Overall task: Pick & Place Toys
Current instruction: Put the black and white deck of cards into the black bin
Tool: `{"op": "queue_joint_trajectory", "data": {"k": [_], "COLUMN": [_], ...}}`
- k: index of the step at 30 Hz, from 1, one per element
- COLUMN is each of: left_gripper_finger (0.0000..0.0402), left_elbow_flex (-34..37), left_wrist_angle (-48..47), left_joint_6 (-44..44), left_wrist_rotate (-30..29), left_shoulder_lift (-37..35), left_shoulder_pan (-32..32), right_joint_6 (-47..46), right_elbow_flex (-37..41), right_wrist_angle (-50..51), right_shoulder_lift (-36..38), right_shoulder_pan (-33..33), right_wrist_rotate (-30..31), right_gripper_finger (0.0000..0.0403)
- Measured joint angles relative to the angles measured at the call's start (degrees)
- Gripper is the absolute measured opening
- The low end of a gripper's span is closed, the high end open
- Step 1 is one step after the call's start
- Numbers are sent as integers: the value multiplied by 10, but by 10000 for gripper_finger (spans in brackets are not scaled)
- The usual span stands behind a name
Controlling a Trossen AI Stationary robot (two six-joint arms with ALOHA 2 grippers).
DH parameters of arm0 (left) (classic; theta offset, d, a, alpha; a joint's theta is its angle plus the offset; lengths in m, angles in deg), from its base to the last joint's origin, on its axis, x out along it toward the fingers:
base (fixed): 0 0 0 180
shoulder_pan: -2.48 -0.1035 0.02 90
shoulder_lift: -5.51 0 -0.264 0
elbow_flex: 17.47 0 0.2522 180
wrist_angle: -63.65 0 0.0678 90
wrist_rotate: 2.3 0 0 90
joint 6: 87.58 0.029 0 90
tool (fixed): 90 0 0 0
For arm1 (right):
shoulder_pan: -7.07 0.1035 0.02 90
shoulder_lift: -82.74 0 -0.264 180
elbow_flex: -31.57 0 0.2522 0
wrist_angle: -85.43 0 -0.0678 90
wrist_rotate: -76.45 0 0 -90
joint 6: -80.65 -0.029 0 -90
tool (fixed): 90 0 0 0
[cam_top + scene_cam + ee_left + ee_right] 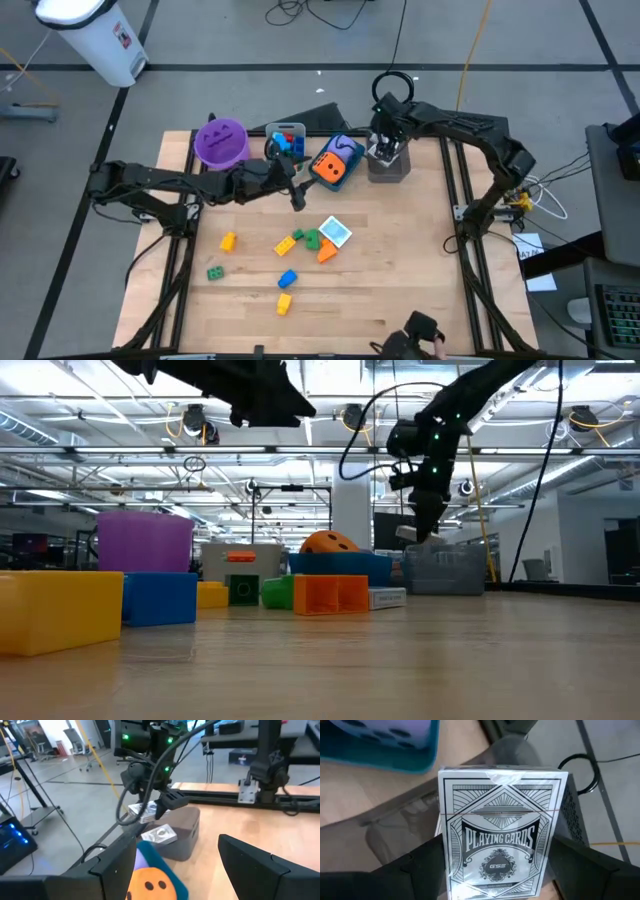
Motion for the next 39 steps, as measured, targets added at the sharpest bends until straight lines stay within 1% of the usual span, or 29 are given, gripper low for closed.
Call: {"op": "queue_joint_trajectory", "data": {"k": [5, 11, 14, 27, 39], "left_gripper_finger": [289, 289, 289, 289, 289], "left_elbow_flex": [0, 0, 0, 0, 0], "left_wrist_angle": [-12, -16, -25, -36, -36], "left_joint_6": [0, -7, -15, -28, -27], "left_wrist_rotate": [6, 70, 86, 88, 87], "left_shoulder_lift": [0, 0, 0, 0, 0], "left_shoulder_pan": [-14, -28, -33, -33, -33], "right_joint_6": [-1, -8, -7, -43, -44], "right_elbow_flex": [0, 0, 0, 0, 0], "right_wrist_angle": [-1, -8, -16, -13, -19], "right_shoulder_lift": [-29, -57, -64, -65, -65], "right_shoulder_pan": [0, -1, -4, -41, -45], "right_wrist_rotate": [-26, -29, -28, -28, -29], "right_gripper_finger": [302, 302, 302, 302, 302]}}
